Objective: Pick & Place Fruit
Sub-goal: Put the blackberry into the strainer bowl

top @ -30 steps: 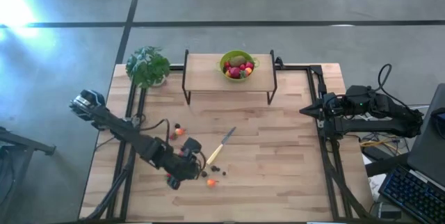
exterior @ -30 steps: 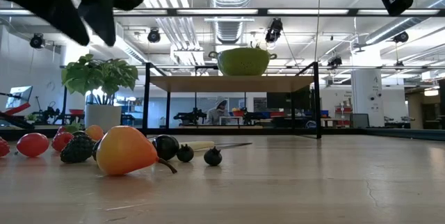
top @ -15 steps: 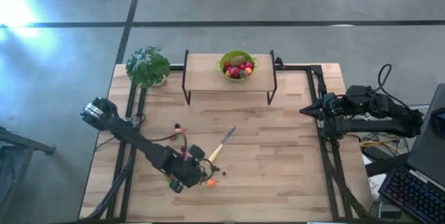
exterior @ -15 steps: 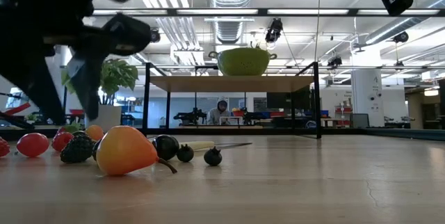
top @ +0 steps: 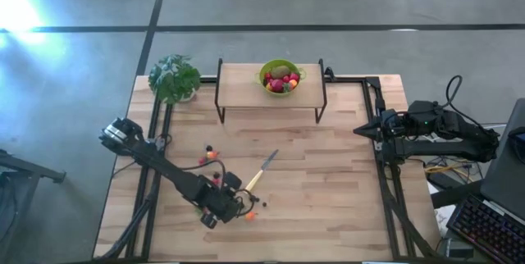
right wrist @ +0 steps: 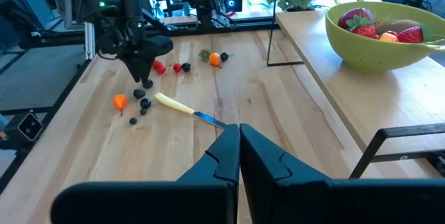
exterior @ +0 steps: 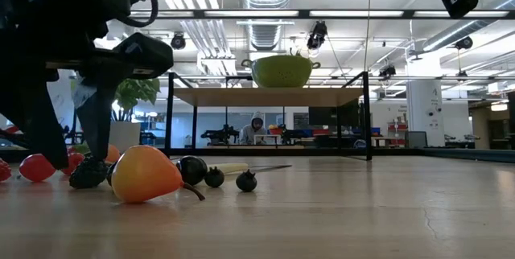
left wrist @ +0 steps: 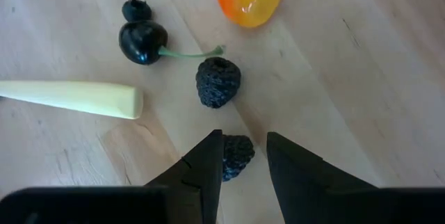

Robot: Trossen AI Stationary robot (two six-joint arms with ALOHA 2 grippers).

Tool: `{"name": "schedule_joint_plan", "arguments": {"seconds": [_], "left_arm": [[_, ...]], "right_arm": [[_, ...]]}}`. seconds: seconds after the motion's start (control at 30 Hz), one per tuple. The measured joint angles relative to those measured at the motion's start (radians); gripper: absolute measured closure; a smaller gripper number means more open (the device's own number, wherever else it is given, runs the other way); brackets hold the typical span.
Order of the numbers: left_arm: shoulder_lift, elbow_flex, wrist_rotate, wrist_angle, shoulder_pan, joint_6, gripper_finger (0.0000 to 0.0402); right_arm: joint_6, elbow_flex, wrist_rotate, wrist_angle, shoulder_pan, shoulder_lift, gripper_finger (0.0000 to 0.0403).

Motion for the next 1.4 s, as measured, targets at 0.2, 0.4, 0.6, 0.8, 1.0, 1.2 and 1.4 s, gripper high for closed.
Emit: {"name": "schedule_joint_plan", "arguments": {"seconds": [0.2,0.4,0.6,0.8,1.0,1.2,1.4], "left_arm": [[-0.008,0.011,0.000,0.000,0.000,-0.004,0.0252],[-0.008,0.012,0.000,-0.002,0.000,0.010,0.0222],[-0.006,0.011,-0.009,-0.014,0.001,0.035,0.0223],[0.010,0.010,-0.019,-0.013,0.001,0.036,0.0223],[0.059,0.010,-0.020,-0.009,0.001,0.051,0.0223],[0.064,0.012,-0.019,-0.001,0.001,0.051,0.0229],[0.061,0.011,-0.015,0.000,0.001,0.050,0.0259]], "right_arm": [[0.000,0.000,0.000,0.000,0.000,0.000,0.0394],[0.000,0.000,0.000,0.000,0.000,0.000,0.0394],[0.000,0.000,0.000,0.000,0.000,0.000,0.0394],[0.000,0.000,0.000,0.000,0.000,0.000,0.0394],[0.000,0.000,0.000,0.000,0.000,0.000,0.0394],[0.000,0.000,0.000,0.000,0.000,0.000,0.0394],[0.000,0.000,0.000,0.000,0.000,0.000,0.0394]]}}
